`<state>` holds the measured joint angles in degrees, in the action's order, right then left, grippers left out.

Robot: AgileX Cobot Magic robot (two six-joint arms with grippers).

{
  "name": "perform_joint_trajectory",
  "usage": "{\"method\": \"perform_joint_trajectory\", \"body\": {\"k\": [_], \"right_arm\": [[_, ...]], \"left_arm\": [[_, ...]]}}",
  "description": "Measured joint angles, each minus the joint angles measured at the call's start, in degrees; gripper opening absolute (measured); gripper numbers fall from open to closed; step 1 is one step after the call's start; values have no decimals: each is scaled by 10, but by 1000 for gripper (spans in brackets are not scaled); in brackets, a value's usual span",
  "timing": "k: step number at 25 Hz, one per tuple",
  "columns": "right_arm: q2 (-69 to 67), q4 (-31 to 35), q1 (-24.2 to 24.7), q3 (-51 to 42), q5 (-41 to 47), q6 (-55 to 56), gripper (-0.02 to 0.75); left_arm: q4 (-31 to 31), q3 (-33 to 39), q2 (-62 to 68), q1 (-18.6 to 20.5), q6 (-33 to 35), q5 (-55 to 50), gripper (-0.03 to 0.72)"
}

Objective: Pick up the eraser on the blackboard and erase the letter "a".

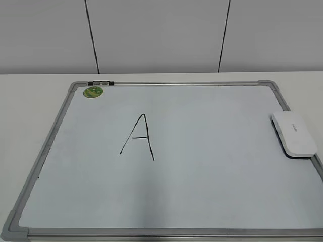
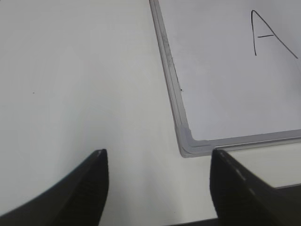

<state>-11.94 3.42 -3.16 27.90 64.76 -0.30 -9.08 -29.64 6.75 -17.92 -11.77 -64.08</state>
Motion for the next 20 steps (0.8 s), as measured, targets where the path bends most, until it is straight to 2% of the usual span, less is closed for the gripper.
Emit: {"method": "perform_joint_trajectory", "body": {"k": [20], "right_arm": [[9, -1, 0, 0, 1, 0, 519]], "left_arm": [[1, 0, -21, 6, 1, 1, 473]]}}
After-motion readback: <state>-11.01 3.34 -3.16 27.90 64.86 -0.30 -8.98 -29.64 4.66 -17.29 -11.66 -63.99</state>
